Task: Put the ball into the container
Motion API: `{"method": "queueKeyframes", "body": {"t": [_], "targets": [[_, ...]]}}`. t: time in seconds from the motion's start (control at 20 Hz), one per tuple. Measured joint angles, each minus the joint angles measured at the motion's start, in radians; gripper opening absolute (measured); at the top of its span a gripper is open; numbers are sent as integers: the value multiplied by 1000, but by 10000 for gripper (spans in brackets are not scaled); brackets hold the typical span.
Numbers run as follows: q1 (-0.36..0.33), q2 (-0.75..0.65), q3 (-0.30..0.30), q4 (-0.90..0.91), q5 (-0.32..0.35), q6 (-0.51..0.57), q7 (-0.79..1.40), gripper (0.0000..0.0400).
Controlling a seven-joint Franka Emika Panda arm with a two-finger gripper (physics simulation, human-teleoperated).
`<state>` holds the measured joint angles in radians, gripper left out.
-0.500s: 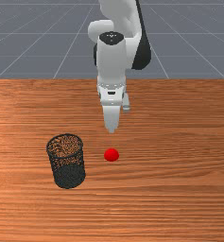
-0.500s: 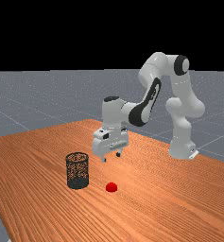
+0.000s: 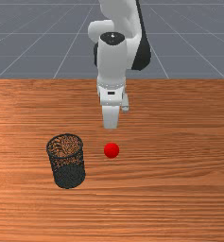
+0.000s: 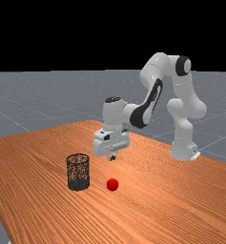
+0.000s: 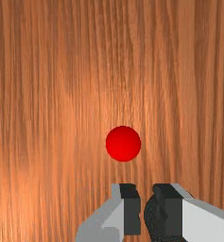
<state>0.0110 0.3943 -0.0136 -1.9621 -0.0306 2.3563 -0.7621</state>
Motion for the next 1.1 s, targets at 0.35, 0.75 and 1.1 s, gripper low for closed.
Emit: {"method": "queueKeyframes", "body": {"t": [0.35,0.75,1.1], "targets": [[-4,7,3,-2,8,9,-9,58],[-8,13,6,24,16,-36,-18,389],[-8,108,7,48,16,3,-17,400]]}}
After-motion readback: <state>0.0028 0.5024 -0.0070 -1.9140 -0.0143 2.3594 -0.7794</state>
